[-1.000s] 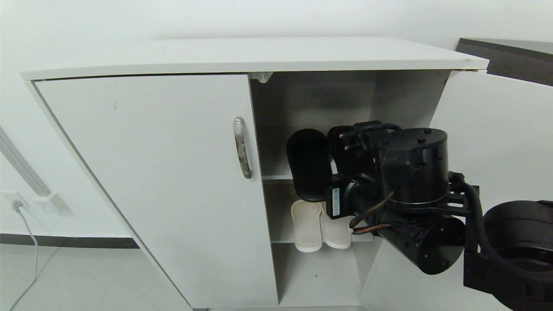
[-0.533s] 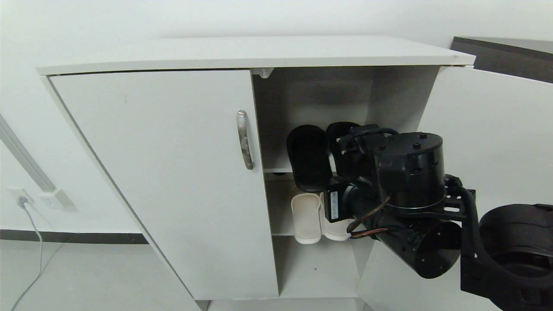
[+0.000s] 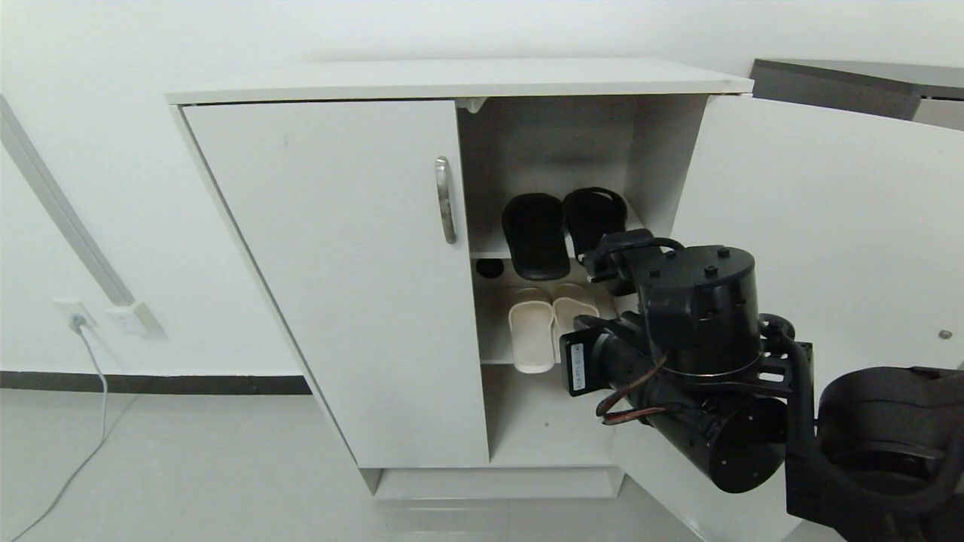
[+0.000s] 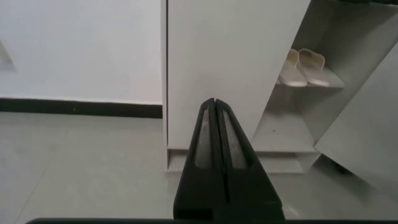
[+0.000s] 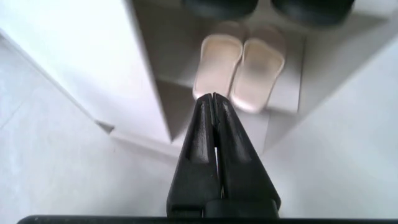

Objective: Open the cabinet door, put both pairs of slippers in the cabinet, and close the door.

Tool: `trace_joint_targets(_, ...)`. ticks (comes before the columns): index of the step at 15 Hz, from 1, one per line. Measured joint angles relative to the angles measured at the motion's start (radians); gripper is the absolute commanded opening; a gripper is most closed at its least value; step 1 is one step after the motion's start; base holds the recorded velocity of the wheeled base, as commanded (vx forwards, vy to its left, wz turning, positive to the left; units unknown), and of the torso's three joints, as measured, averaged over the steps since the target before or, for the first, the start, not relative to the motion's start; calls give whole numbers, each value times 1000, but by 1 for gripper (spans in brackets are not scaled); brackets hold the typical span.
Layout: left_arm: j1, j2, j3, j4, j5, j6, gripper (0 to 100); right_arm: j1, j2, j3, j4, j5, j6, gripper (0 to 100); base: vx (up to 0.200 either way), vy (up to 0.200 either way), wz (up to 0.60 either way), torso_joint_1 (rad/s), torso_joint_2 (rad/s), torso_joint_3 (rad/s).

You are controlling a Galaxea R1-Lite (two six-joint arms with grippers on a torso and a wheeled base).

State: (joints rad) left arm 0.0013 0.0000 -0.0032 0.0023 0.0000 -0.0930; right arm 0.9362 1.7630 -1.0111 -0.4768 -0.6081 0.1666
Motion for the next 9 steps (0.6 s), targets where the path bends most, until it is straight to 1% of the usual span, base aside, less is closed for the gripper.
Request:
trace_joint_targets(5, 0, 0, 0, 1, 1, -1, 0, 0, 18, 9, -13, 1, 0, 0, -200, 0, 0, 4, 2, 3)
trace_joint_targets(9, -1, 0, 0, 0, 2, 0, 0, 2, 24, 36, -28, 5, -10, 0, 0, 0, 0, 0, 0, 0)
